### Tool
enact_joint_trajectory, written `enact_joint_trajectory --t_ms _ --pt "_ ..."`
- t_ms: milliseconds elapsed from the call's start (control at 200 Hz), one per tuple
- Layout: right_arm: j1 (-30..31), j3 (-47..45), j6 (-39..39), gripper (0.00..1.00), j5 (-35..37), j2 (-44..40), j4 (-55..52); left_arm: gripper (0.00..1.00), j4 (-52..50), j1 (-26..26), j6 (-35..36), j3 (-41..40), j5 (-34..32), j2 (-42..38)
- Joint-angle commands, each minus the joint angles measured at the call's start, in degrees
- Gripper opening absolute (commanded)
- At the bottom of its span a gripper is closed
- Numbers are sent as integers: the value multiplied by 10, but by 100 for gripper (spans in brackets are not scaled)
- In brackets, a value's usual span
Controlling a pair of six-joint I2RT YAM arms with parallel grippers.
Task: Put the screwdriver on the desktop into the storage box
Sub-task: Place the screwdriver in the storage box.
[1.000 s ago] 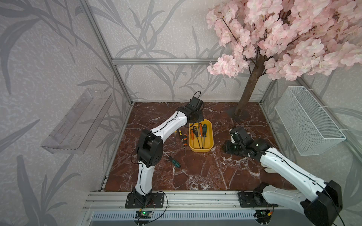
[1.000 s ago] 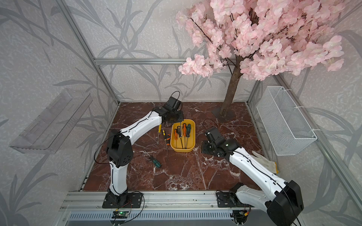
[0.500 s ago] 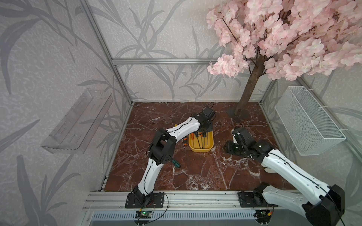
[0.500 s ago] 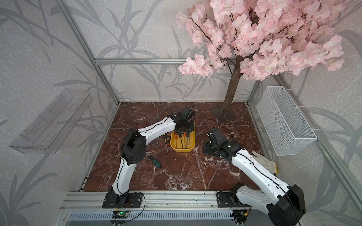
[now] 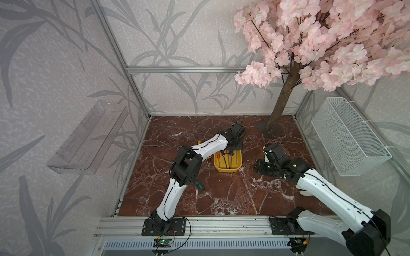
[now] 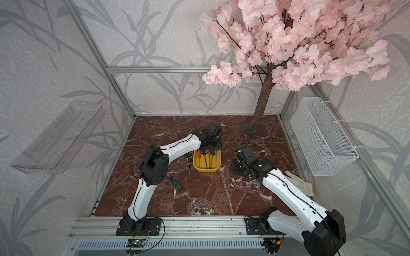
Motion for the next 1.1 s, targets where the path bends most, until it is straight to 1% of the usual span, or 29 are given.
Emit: enact_joint_trajectory --t_ms 0,70,315,365,430,655,755,950,1095 --pt "-2 5 -4 45 7 0 -12 27 6 -4 -2 -7 -2 13" --pt "-2 9 -5 45 6 1 -14 30 6 -5 -2 -10 -3 12" --pt "-2 16 -4 45 5 7 -15 31 4 -4 1 -14 -10 0" --pt "-2 18 -4 45 5 9 -15 34 3 -5 3 -14 -15 -8" --pt "-2 21 -5 45 4 11 -17 35 3 -4 7 -14 -20 -18" --pt "-2 27 -3 46 0 22 -16 44 -8 -3 17 -14 -37 -51" --pt "-1 26 -1 46 -5 23 -11 46 -14 -3 21 -16 -46 -67" --pt "0 34 -5 47 -13 32 -9 49 -11 4 21 -38 -44 -98" --pt "1 46 -8 47 -17 44 -6 52 -5 12 19 -73 -48 -130"
